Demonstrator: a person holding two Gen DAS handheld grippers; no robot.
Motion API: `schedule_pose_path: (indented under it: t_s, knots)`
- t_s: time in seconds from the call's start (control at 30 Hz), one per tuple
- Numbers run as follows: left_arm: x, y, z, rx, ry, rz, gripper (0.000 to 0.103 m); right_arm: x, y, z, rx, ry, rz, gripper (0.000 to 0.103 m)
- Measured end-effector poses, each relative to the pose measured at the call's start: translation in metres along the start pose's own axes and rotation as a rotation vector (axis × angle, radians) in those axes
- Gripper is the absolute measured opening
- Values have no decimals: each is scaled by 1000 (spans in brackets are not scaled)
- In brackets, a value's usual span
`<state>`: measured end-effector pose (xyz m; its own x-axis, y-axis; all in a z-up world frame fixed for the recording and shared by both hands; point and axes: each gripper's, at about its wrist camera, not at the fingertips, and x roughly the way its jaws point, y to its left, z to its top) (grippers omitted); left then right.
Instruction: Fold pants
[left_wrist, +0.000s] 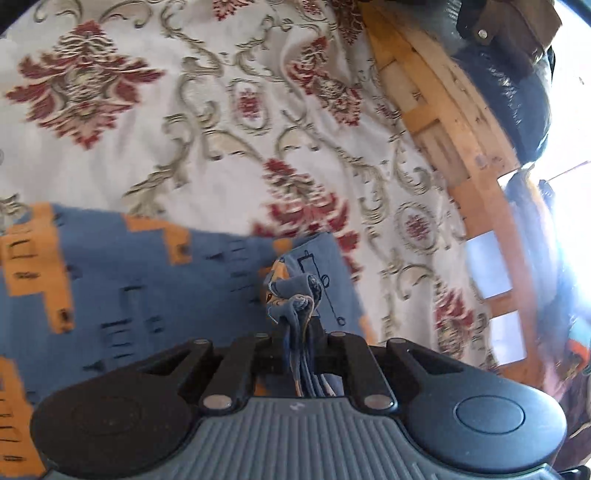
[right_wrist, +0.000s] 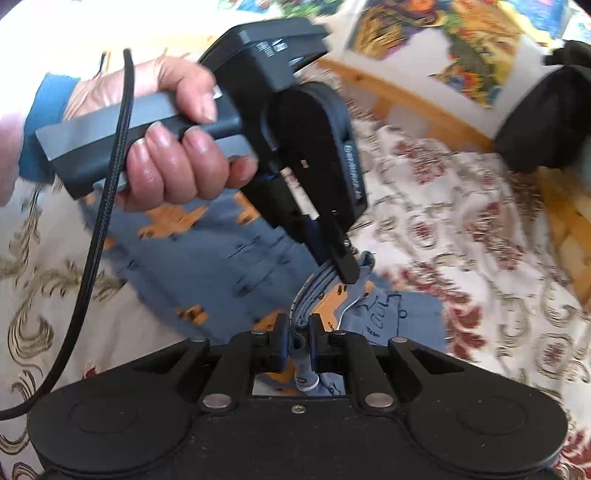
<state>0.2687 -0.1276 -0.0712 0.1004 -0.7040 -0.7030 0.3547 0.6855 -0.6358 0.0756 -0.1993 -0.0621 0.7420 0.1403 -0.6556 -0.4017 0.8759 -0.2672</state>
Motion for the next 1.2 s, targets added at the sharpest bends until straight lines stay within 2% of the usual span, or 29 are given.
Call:
schedule_pose_path:
  t_s: [0.1,0.2,0.23,0.27,0.33,0.43,0.5,0.53,0.57,0.63,0.8,1.0,1.2]
  knots:
    - [4,17,-10,29,-8,24,11,17,13,-4,-32,41,18,11]
    - [4,36,-21,18,-22,3,15,24,21,-9,-51,62,22,12]
    - [4,40,-24,15,-29,-2,22,23,22,-11,-52,62,20,12]
    - [3,44,-25,12,-37,-9,33,23,22,-11,-52,63,22,12]
    - [1,47,-27,4,-57,-12,43,25,20,-13,-49,61,23,13]
    - [-4,54,-28,-48,-81,-51,45,26,20,-13,-48,58,23,13]
    - [-1,56,-28,-70,-75,-37,43,27,20,-13,-49,56,22,13]
    - [1,55,-29,-63,-72,-13,31,26,20,-13,-46,53,22,13]
    - [3,54,-30,-56,-73,7,24,26,20,-13,-42,51,22,13]
    - [5,53,-30,-56,-72,22,20,24,19,-13,-30,41,20,13]
    - [-3,51,-29,-52,-92,3,17,18,19,-10,-15,16,15,13]
    - [-4,49,-29,-35,-85,49,17,21,22,-11,-26,23,16,13]
    - [-12,52,-29,-32,-81,48,16,19,24,-6,-9,11,39,13]
